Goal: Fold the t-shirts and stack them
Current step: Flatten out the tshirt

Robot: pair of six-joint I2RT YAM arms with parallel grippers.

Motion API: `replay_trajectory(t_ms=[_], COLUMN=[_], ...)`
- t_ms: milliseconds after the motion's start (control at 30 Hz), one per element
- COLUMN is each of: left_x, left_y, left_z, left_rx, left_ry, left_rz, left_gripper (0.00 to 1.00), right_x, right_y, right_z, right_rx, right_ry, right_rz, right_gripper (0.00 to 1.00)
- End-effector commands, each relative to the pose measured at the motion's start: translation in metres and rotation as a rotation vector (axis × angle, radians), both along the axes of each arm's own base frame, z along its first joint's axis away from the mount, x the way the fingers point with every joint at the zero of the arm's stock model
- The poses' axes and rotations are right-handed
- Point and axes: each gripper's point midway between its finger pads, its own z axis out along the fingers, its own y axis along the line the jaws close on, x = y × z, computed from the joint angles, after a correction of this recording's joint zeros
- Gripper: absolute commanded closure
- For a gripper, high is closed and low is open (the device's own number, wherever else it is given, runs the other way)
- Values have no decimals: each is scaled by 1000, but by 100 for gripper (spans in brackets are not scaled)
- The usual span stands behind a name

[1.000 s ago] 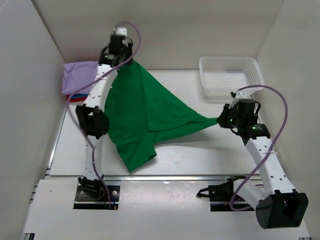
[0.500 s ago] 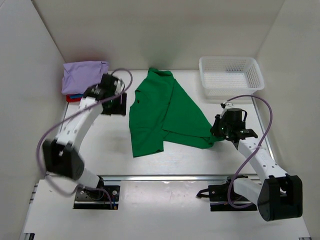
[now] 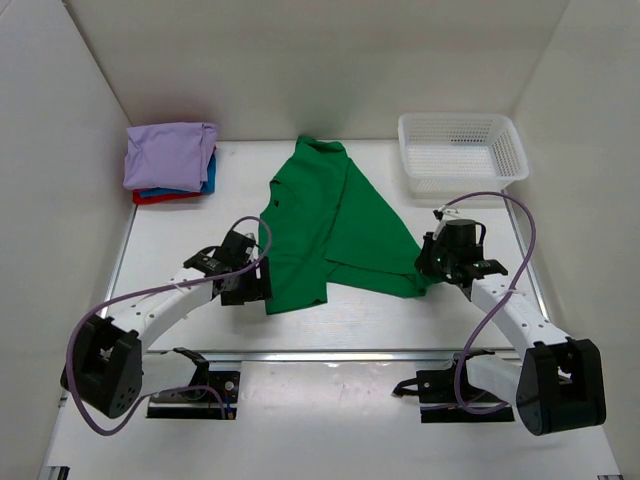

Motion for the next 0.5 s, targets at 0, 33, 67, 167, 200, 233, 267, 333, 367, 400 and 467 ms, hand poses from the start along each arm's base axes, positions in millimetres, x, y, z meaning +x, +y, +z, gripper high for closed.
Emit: replay_trajectory(t_ms=[0, 33, 67, 167, 200, 233, 267, 333, 367, 400, 467], left_x=[17, 17, 16, 9, 3, 7, 5, 4, 0, 1, -2], left_y=[-27, -33, -31, -32, -32, -29, -31, -35, -34, -38, -35], left_z=[2, 0, -5, -17, -23, -22, -23, -25, -30, -29, -37], left_rx=[-120, -134, -123, -97, -78, -57, -48, -50, -41, -57, -25], left_ry=[-77, -78, -69, -28, -5, -17, -12, -7, 9, 4, 19], left_rz=[56, 57, 65, 67, 59, 66, 52, 45, 50, 52, 56], left_gripper=[16, 19, 22, 24, 25, 25, 28, 31, 32, 35, 56], right_x=[9, 8, 7, 7, 8, 7, 9, 7, 7, 8, 9], right_y=[2, 3, 2, -1, -1, -3, -3, -3, -4, -2, -4], right_z=[5, 7, 6, 7, 10, 8, 11, 6, 8, 10, 12], right_rx=[10, 12, 16, 18, 14, 11, 8, 6, 6, 3, 1], right_ry=[-44, -50, -49, -51, -58, -54, -62, -47, -52, -54, -61], right_rz=[-5, -2, -6, -10, -10, -13, -15, -14, -19, -9, -16], right_gripper=[99, 100, 100, 100, 100, 100, 100, 100, 100, 100, 100])
